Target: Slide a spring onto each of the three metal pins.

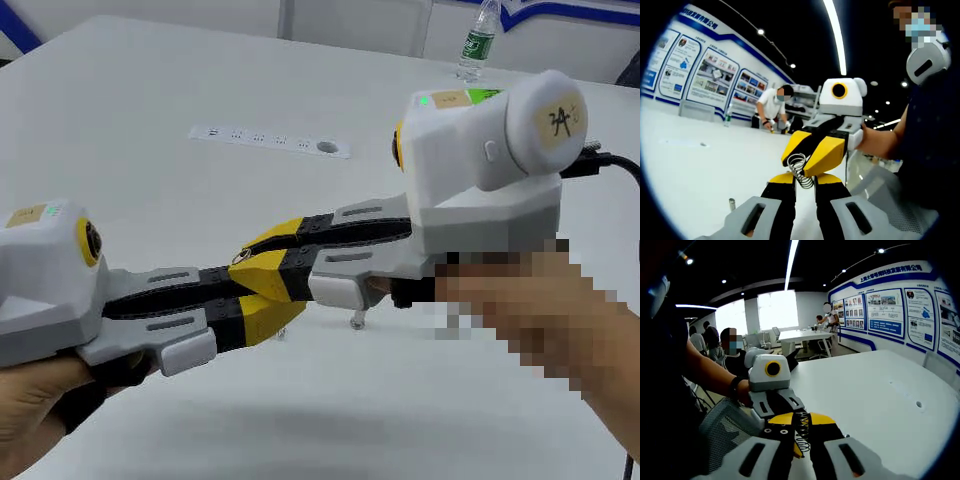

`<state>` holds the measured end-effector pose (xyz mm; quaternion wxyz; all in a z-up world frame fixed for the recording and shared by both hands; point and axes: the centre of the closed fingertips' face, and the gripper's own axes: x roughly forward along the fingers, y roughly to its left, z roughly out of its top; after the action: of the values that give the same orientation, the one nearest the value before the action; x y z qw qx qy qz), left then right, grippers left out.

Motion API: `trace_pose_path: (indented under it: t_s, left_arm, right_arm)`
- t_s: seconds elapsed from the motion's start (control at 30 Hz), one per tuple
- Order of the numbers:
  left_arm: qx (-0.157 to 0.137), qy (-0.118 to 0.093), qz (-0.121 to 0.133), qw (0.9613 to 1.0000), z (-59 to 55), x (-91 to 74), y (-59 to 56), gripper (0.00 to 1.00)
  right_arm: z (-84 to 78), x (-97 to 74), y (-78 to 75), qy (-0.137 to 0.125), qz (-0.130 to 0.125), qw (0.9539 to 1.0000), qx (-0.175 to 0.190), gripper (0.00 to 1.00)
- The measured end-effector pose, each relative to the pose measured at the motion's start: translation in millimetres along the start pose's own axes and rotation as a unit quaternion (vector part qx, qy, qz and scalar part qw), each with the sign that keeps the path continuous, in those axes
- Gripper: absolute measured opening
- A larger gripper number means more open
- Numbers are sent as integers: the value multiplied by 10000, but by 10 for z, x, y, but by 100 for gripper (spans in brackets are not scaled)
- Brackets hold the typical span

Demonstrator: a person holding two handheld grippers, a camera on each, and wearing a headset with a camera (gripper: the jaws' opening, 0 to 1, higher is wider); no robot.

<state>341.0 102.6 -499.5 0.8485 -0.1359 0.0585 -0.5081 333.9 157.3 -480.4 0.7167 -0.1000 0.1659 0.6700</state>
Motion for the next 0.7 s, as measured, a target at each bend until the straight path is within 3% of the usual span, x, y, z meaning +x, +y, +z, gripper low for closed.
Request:
trace_pose_path:
  t_s: [0.7]
  left_arm:
    - [433,481,102,9979,-125,-69,88,12]
  right_arm:
    - [-170,-199,-83,317,-141,9993,-126,12]
